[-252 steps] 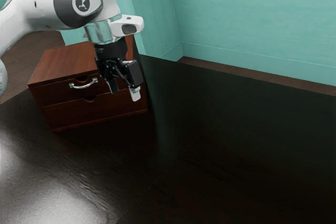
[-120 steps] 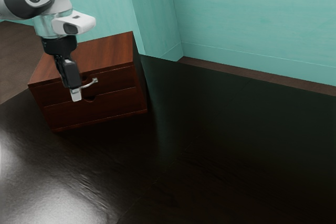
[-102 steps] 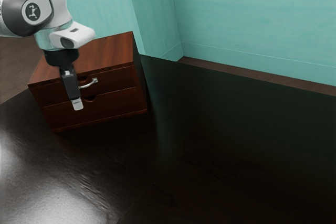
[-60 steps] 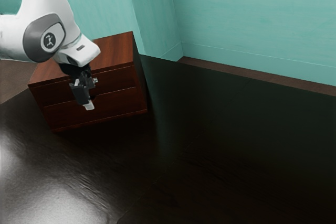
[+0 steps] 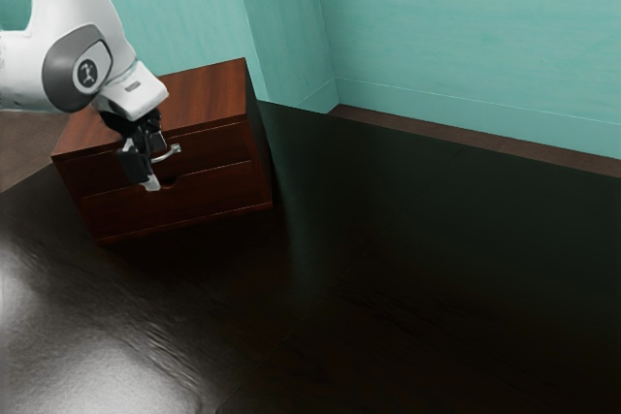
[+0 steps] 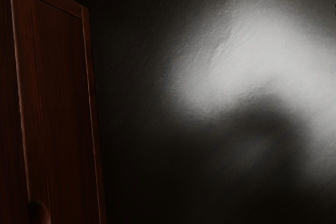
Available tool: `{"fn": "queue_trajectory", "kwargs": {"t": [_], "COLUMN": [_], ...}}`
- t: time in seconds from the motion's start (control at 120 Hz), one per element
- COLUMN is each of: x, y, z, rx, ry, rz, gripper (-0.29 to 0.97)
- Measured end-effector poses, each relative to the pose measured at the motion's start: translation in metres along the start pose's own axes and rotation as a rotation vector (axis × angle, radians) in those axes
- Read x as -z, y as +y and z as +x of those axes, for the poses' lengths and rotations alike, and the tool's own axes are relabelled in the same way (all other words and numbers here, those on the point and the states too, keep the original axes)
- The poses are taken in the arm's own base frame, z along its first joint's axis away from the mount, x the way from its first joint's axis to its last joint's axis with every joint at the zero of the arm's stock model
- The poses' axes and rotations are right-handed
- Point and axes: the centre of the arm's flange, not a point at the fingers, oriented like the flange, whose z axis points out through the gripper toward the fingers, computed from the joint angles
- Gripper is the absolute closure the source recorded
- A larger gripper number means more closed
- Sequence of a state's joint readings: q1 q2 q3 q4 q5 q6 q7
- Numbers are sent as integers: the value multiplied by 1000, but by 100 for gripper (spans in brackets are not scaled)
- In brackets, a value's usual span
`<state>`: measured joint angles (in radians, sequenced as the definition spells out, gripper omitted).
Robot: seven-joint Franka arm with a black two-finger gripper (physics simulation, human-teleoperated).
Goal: Pull the drawer handle with one arm to open the drawer
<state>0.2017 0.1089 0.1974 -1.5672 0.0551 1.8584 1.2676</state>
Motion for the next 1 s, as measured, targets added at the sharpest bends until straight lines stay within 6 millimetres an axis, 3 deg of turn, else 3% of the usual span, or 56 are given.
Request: {"fn": "queue_trajectory", "kwargs": {"t": [0.35,1.0], "x": [-14,-23], "y": [-8,-17], "z": [0,-14], "rx": [-35,47], "ry": [-9,-89], "rz": [9,47], "gripper": [0,0]}}
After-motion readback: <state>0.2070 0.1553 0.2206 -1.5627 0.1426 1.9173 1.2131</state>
